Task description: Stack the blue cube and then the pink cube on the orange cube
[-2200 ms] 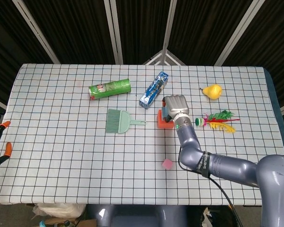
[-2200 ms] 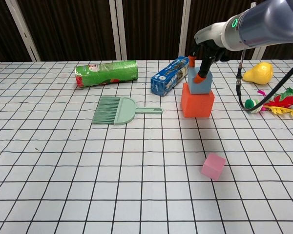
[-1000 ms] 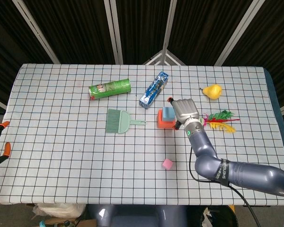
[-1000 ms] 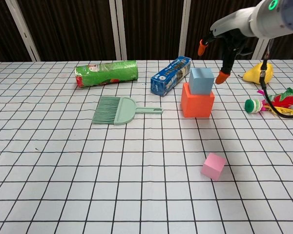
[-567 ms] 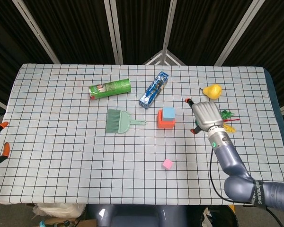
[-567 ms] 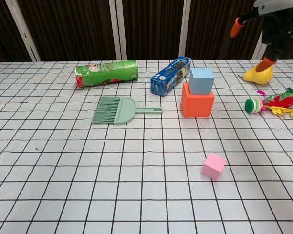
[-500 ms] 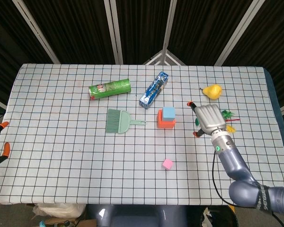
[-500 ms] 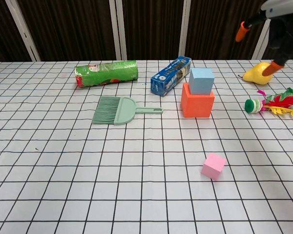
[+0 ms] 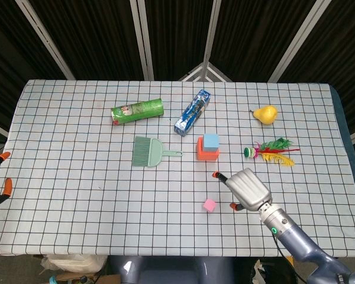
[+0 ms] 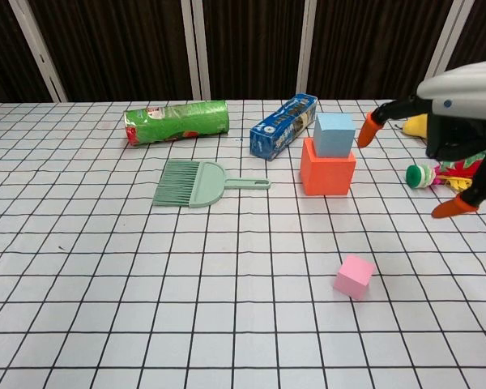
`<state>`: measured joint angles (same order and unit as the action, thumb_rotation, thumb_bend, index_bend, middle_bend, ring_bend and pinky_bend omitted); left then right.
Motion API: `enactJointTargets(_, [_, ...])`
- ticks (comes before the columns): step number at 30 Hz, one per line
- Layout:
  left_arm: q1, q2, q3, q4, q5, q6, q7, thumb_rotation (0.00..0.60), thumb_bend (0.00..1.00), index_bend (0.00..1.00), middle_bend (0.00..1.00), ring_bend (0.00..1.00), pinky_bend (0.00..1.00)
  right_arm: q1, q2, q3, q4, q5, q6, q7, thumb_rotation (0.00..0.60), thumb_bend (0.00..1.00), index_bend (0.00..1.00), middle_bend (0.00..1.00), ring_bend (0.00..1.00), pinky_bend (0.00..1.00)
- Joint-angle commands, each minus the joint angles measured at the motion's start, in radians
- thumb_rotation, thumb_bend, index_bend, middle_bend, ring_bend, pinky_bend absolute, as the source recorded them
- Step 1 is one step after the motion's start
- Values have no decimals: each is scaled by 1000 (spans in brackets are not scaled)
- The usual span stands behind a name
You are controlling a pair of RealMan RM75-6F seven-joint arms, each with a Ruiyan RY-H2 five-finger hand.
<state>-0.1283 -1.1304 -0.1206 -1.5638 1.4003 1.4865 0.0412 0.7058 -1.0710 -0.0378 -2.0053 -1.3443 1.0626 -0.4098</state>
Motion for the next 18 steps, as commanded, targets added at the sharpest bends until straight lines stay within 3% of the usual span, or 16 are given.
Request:
enactJointTargets(1, [-1,0,-1,0,-1,-1,1,600,559,162,16,0,0,-63,-130,-65,131,-256,68,-1,600,175,257,1000,1000,838])
enactJointTargets(8, [-2,-4,1,-4,-2,-2,18,600,559,162,16,0,0,-61,-209,-72,265,-368,76,106,600,175,289,1000,1000,838])
enactJointTargets(18, [-8,-16,-3,-9,-17,-11,57,600,559,162,16,0,0,-42,-262,-47,394,-356,13,195,600,176,297,1000,1000,838])
